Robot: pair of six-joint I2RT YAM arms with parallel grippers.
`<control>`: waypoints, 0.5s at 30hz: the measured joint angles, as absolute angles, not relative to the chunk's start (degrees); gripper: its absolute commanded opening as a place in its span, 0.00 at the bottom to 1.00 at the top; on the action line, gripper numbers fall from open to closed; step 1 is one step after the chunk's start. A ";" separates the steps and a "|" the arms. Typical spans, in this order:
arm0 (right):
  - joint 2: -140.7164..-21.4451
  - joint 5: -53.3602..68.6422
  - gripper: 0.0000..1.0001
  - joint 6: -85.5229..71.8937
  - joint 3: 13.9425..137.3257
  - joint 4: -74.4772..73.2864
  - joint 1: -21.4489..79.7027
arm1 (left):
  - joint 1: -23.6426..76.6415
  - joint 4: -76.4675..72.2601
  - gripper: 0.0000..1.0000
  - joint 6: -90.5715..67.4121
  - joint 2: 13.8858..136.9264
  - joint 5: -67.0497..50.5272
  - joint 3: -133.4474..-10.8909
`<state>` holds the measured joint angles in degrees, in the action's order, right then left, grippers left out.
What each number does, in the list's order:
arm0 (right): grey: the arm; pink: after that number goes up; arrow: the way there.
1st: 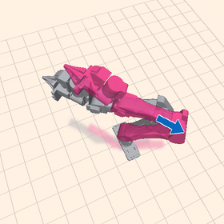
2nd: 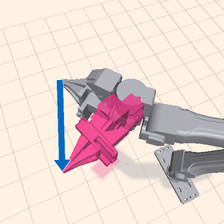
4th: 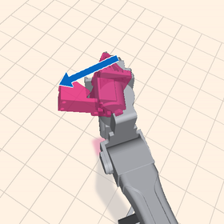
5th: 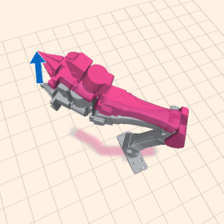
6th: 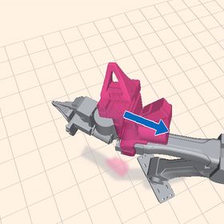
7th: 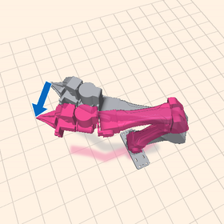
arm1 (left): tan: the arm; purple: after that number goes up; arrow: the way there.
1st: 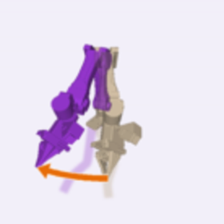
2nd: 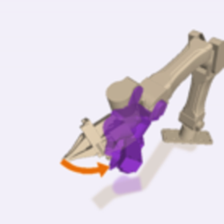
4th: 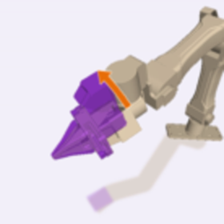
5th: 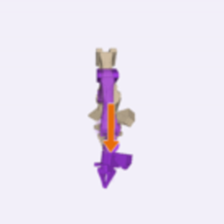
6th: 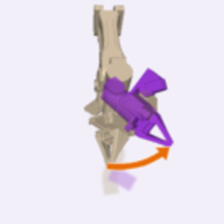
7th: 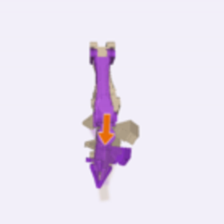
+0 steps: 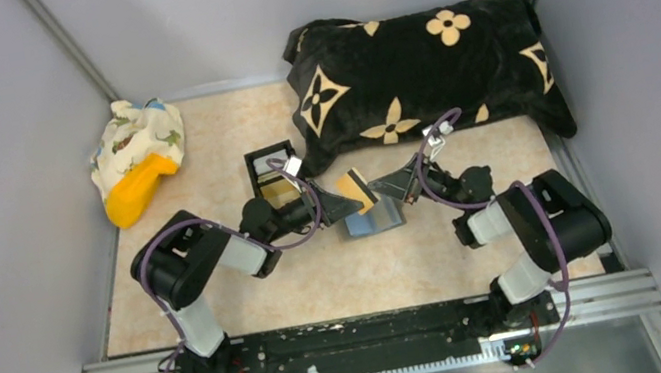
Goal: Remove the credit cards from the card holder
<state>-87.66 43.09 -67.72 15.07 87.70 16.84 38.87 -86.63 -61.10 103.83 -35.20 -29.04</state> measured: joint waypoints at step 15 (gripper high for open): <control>-90.61 43.57 0.00 -68.05 16.21 88.42 17.89 | 39.07 -86.65 0.00 -62.00 104.47 -35.86 -29.12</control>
